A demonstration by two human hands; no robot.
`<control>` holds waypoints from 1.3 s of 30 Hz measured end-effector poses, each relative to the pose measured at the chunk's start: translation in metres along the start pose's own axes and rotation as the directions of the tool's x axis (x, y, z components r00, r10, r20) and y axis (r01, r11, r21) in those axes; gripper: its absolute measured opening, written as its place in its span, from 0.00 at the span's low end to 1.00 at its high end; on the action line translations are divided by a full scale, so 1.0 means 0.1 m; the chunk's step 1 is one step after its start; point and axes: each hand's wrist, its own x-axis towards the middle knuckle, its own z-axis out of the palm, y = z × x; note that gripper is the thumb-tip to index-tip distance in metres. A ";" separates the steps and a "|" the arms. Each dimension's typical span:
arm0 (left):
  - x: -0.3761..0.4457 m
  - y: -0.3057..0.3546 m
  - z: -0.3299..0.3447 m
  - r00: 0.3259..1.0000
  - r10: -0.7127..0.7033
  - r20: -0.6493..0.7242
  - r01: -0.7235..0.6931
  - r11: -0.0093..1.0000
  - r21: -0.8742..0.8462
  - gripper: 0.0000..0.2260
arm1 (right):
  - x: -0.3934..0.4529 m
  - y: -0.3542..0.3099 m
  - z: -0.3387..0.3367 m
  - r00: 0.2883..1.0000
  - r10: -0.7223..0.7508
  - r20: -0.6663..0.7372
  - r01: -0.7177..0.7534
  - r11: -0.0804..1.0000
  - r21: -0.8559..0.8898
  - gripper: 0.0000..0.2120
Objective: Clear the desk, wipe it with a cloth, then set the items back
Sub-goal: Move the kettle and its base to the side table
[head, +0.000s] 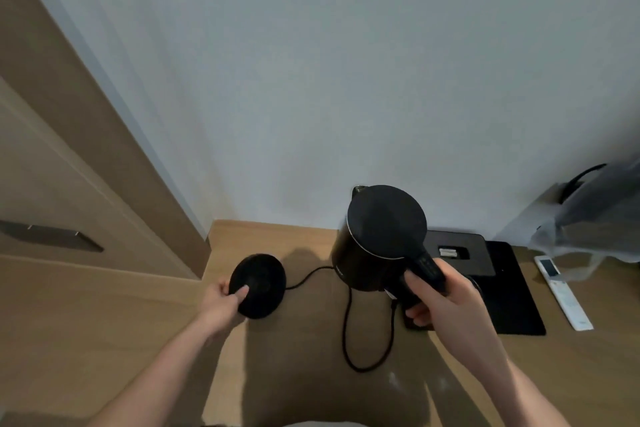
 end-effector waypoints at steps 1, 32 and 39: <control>-0.15 0.03 -0.11 1.000 0.028 -0.009 -0.028 0.997 -0.072 0.08 | -0.01 0.01 -0.06 1.000 -0.008 -0.001 0.008 1.000 0.002 0.05; -4.83 0.34 -1.15 0.753 0.404 -0.520 -0.658 0.444 -0.608 0.13 | -1.63 0.10 -1.25 0.895 -0.426 0.136 0.416 0.905 0.091 0.02; -5.22 -0.14 -1.37 0.746 0.563 -0.357 -0.629 0.416 -0.657 0.14 | -2.58 0.46 -1.22 0.921 -0.391 0.005 0.389 0.919 0.065 0.04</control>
